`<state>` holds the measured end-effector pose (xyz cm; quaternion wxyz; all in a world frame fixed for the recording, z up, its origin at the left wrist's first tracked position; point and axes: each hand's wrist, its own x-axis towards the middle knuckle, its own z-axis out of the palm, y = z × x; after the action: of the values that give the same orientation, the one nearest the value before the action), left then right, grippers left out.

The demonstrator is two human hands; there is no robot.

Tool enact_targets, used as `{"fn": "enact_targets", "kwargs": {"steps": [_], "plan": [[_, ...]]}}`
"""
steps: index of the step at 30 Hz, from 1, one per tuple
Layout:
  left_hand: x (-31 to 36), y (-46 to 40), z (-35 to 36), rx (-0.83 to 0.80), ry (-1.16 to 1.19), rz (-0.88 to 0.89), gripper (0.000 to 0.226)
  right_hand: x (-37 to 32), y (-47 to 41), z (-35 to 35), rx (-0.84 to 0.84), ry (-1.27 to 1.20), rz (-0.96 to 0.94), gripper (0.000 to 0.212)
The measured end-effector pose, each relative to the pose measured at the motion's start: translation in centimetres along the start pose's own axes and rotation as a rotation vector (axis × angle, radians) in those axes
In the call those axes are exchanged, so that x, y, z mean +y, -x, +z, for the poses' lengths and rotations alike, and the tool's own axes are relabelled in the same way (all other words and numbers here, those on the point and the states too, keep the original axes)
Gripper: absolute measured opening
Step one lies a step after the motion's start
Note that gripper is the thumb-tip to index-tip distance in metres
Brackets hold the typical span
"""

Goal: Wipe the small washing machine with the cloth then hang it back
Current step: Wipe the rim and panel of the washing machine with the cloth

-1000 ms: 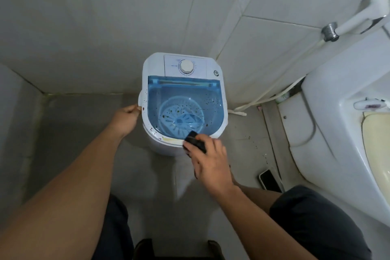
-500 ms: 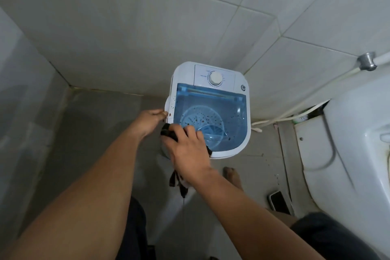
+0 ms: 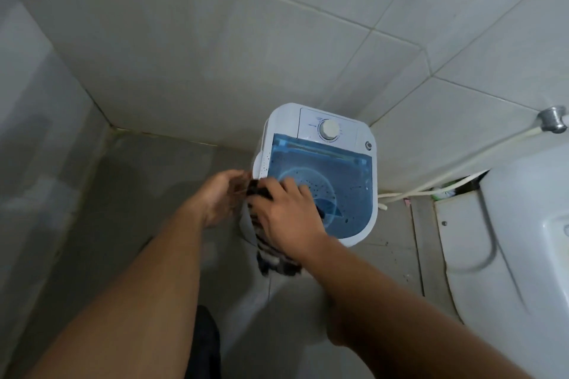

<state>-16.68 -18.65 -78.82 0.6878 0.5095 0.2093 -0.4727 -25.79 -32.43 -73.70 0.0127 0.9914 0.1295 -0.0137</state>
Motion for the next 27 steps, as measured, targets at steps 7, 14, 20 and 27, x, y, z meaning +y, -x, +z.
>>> {"fn": "enact_targets", "kwargs": {"steps": [7, 14, 20, 27], "plan": [[0.1, -0.4, -0.7, 0.015, 0.073, -0.011, 0.033, 5.3, -13.2, -1.6, -0.081, 0.027, 0.232, 0.027], [0.2, -1.1, -1.3, -0.008, 0.07, -0.043, 0.041, 3.4, -7.0, -1.8, -0.113, 0.008, 0.129, 0.066], [0.0, -0.5, -0.9, -0.027, 0.083, -0.036, 0.047, 5.1, -5.4, -1.5, -0.117, 0.168, -0.138, 0.058], [0.2, -0.3, 0.0, 0.059, -0.007, -0.004, 0.029, 10.7, -12.4, -3.1, -0.058, 0.019, 0.275, 0.05]]}}
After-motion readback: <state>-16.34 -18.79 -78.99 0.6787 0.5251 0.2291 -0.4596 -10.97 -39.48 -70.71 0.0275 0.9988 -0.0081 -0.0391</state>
